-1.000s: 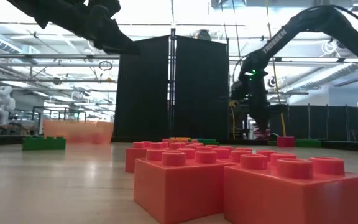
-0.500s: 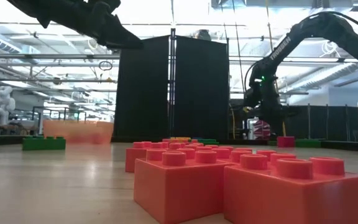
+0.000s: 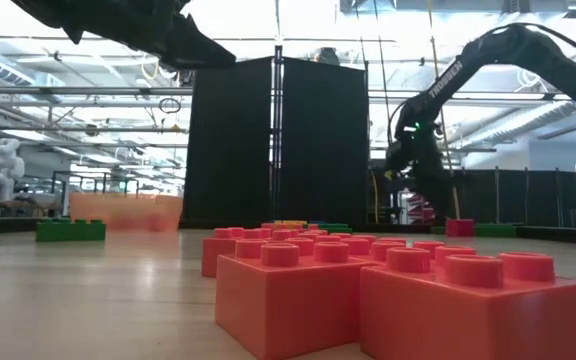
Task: Sort blocks by size
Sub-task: Put the green block into the yellow bin
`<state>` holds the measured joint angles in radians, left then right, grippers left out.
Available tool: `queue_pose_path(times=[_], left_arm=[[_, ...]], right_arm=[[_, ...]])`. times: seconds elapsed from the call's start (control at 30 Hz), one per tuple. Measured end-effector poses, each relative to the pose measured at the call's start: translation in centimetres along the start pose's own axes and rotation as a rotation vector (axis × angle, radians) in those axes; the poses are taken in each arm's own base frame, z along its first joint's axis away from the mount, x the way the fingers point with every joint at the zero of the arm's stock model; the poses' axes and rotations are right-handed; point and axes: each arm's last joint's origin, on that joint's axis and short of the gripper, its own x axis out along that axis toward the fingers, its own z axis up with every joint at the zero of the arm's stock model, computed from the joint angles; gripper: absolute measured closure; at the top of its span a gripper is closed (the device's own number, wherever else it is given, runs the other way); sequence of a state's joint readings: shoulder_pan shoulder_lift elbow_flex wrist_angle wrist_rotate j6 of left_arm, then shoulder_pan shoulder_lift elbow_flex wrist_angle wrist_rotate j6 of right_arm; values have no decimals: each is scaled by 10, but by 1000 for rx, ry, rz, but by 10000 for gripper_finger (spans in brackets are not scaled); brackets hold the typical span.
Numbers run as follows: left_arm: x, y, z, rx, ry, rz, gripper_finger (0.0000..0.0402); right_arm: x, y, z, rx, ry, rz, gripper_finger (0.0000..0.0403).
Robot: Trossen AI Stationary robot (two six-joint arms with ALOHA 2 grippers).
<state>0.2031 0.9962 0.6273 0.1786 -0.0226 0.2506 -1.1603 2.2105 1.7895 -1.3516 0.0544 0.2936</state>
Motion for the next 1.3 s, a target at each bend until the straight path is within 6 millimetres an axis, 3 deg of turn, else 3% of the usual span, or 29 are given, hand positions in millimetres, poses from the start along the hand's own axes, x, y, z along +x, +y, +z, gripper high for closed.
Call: queue_pose_path(times=[0.13, 0.33, 0.53, 0.67, 0.73, 0.9, 1.1, 1.3], left_arm=[[0, 0, 0, 25, 4, 0, 240], [17, 10, -13, -57, 35, -9, 240], [51, 26, -17, -87, 13, -25, 240], [77, 42, -3, -101, 5, -37, 240], [88, 46, -2, -128, 41, -44, 240], [98, 46, -8, -164, 109, -59, 240], [96, 53, -9, -150, 118, -39, 240], [93, 63, -13, -135, 140, -10, 240]], right_arm=[[-19, 16, -7, -120, 2, -10, 403], [-58, 41, -38, -314, -44, -53, 403], [-78, 24, -63, -363, -64, -143, 403], [-70, 11, -69, -551, -36, -460, 403], [-63, 10, -69, -677, 10, -538, 403], [-34, 25, -58, -1054, 98, -460, 403], [2, 38, -44, -1582, 407, -564, 403], [32, 43, -34, -1726, 546, -521, 403]])
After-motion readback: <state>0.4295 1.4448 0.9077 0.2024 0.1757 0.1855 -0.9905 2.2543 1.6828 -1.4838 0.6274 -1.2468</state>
